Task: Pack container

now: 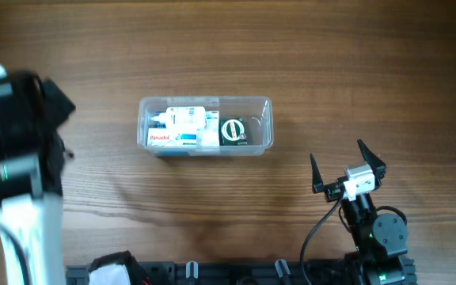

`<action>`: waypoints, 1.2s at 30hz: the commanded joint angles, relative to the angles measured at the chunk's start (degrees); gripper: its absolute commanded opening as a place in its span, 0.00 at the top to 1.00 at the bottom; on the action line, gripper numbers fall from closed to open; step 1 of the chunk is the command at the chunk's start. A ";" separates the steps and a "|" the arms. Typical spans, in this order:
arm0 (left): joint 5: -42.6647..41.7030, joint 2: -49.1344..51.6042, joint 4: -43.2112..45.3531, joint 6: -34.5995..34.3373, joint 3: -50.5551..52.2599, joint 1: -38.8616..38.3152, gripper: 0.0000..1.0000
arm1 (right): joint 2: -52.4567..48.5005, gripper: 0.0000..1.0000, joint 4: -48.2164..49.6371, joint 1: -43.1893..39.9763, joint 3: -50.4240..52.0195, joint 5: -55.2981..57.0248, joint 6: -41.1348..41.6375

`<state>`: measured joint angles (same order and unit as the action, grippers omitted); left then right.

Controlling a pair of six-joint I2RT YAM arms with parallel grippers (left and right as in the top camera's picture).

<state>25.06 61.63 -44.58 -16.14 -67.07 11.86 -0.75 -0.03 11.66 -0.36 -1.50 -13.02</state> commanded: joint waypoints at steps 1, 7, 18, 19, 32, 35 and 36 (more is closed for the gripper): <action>0.33 -13.16 -0.09 0.92 11.21 -1.38 0.00 | 0.48 0.00 0.13 -0.28 0.04 -1.16 -0.52; 0.33 -35.28 -0.11 0.92 30.88 -1.38 0.00 | 0.48 0.00 0.13 -0.28 0.04 -1.16 -0.50; -12.48 -47.63 24.72 0.50 47.36 -6.21 0.00 | 0.48 0.00 0.15 -0.28 0.04 -1.16 -0.50; -14.21 -48.68 27.91 0.50 49.44 -7.02 0.00 | 0.48 0.00 0.15 -0.28 0.04 -1.16 -0.50; -23.15 -61.51 30.64 0.50 62.40 -8.37 0.00 | 0.48 0.00 0.15 -0.28 0.04 -1.16 -0.50; -23.17 -61.48 30.69 2.43 62.71 -9.31 0.00 | 0.48 0.00 0.13 -0.28 0.04 -1.16 -0.50; -23.15 -61.48 30.69 3.54 62.71 -9.42 0.00 | 0.48 0.00 0.15 -0.28 0.04 -1.16 -0.50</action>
<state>3.44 0.84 -13.93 -15.86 -5.08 3.29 -0.73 -0.03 11.66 -0.36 -1.52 -13.19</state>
